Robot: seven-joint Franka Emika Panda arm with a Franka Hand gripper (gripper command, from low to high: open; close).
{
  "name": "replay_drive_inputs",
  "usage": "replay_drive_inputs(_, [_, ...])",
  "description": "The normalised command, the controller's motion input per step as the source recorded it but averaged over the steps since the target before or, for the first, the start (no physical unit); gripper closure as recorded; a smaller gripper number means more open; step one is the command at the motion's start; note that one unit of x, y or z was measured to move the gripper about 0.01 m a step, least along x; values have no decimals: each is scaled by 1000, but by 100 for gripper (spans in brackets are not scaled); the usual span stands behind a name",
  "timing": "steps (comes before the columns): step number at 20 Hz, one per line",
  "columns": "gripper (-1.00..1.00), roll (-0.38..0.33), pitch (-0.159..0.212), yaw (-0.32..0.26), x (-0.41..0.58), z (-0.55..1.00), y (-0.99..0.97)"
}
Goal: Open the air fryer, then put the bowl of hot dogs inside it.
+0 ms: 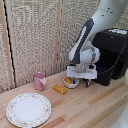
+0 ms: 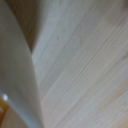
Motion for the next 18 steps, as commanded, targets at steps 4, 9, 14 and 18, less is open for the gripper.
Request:
replay_drive_inputs(4, [100, 0, -1, 17, -1, 0, 0])
replay_drive_inputs(9, [100, 11, -21, -19, -2, 37, 0])
replay_drive_inputs(14, [100, 64, -61, -89, -19, 278, 0])
replay_drive_inputs(18, [100, 77, -18, -60, -8, 690, 0])
